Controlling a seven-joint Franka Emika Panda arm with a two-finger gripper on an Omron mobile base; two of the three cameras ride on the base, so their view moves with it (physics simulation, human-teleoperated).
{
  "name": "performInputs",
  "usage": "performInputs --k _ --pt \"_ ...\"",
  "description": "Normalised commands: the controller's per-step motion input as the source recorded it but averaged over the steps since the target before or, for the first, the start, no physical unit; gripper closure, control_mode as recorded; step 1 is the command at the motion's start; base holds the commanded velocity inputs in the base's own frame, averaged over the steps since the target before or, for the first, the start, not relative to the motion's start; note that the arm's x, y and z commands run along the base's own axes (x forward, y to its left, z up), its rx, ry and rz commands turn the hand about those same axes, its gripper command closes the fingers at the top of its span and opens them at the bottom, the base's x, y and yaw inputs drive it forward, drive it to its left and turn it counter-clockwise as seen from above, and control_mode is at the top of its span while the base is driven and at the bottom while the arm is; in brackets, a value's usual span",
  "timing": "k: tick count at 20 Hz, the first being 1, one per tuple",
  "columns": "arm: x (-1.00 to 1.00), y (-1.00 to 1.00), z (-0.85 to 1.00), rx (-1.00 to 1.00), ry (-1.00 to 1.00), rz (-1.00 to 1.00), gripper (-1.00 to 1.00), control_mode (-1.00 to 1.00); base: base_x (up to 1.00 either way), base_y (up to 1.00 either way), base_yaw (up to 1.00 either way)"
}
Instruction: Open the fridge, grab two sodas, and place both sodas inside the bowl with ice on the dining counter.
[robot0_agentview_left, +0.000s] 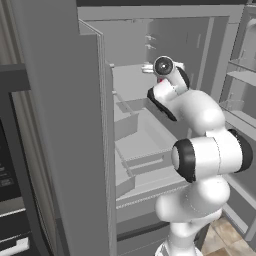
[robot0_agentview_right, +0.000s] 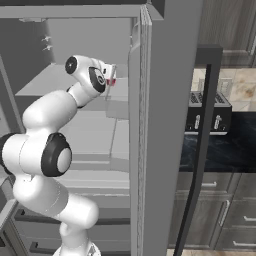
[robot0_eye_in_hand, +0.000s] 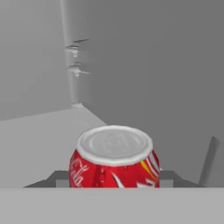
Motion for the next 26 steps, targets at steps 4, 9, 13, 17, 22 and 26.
performInputs --k 4,9,13,17,22,26 --pt "0.00 0.00 0.00 0.00 0.00 0.00 1.00 -1.00 0.00 0.00 0.00" --pt "-0.31 0.00 -0.05 0.00 -0.03 -0.01 1.00 -1.00 0.00 0.00 0.00" --pt "-0.71 0.08 0.00 0.00 -0.02 -0.03 1.00 -1.00 0.00 0.00 0.00" --pt "-0.55 0.33 0.23 0.00 0.04 -0.02 1.00 -1.00 0.00 0.00 0.00" --pt "-0.58 0.26 0.30 0.00 0.10 0.00 1.00 -1.00 0.00 0.00 0.00" --pt "-0.64 0.18 0.06 0.00 0.11 0.00 1.00 -1.00 0.00 0.00 0.00"
